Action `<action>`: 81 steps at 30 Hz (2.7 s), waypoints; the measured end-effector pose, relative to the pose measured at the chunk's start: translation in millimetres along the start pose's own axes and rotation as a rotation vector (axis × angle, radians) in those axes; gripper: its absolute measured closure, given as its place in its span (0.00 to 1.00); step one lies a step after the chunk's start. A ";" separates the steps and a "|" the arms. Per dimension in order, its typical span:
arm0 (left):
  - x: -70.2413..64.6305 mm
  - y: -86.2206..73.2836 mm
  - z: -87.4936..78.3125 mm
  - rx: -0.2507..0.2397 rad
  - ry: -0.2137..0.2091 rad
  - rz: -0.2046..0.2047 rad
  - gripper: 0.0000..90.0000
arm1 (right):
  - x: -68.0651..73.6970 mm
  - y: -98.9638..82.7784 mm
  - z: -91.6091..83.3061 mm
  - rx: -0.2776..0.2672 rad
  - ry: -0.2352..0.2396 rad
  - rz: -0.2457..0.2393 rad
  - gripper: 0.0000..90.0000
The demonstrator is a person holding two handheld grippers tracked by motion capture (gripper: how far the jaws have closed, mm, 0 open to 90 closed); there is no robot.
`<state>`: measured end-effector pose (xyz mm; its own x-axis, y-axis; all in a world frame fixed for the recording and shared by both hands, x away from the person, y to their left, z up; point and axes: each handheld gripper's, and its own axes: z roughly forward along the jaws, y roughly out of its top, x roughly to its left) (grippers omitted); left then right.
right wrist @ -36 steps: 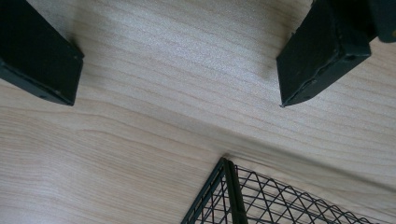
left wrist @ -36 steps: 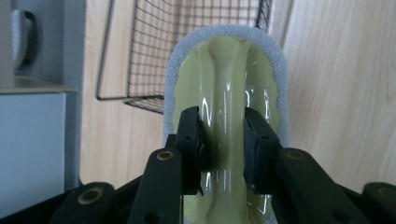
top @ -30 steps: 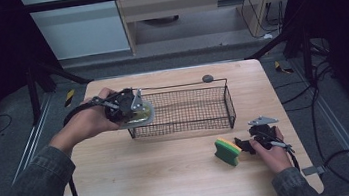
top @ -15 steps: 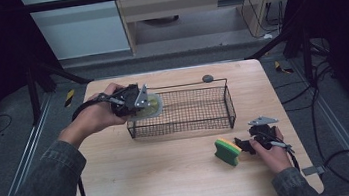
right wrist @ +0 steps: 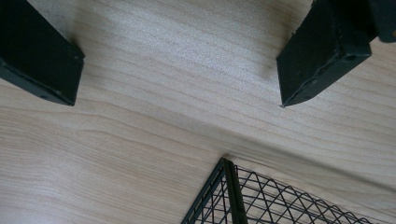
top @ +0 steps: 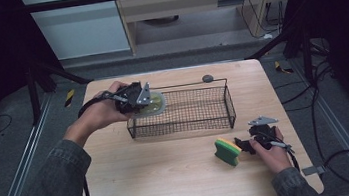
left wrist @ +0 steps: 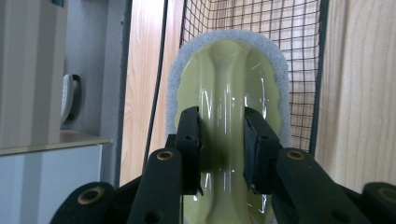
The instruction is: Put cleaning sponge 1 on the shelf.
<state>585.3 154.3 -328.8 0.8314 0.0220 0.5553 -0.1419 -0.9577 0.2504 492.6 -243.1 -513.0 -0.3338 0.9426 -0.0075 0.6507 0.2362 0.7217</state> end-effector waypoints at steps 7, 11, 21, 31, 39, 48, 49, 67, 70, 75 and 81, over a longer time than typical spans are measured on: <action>1.7 2.9 9.4 -0.004 -0.014 -0.012 0.79 | 0.0 0.0 0.0 0.000 0.000 0.000 0.01; -0.1 3.5 11.7 0.005 -0.027 -0.007 0.79 | -0.1 0.0 0.1 -0.001 0.000 -0.001 0.01; -2.8 1.9 24.0 0.029 -0.059 -0.017 0.79 | 0.0 0.0 0.0 0.000 0.000 0.000 0.01; -4.9 -4.8 32.6 0.034 -0.085 -0.035 0.79 | 0.0 0.0 0.0 0.000 0.000 0.000 0.01; -7.5 -5.7 38.4 0.039 -0.091 -0.033 0.79 | -0.1 0.0 0.0 0.000 0.000 -0.002 0.01; -9.1 -4.9 40.8 0.044 -0.099 -0.034 0.79 | 0.0 0.0 0.0 0.000 0.000 0.000 0.01; -9.7 -5.0 41.8 0.049 -0.100 -0.035 0.79 | 0.0 0.0 0.0 0.000 0.000 0.000 0.01; -17.6 -7.9 56.6 0.068 -0.136 -0.040 0.79 | 0.0 0.0 0.0 0.000 0.000 0.000 0.01; -19.3 -8.7 60.2 0.074 -0.146 -0.051 0.79 | -0.1 0.0 0.0 0.000 0.000 -0.002 0.01; -21.7 -9.3 65.5 0.083 -0.157 -0.048 0.79 | 0.1 0.1 -0.2 0.001 0.001 0.002 0.01; -22.2 -8.2 67.8 0.092 -0.161 -0.046 0.79 | -0.1 0.0 0.1 -0.001 0.000 -0.001 0.01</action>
<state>604.4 142.2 -397.0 0.9123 0.0272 0.4087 -0.0583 -0.9790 0.1953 492.7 -243.1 -513.0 -0.3350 0.9422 -0.0083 0.6496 0.2373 0.7223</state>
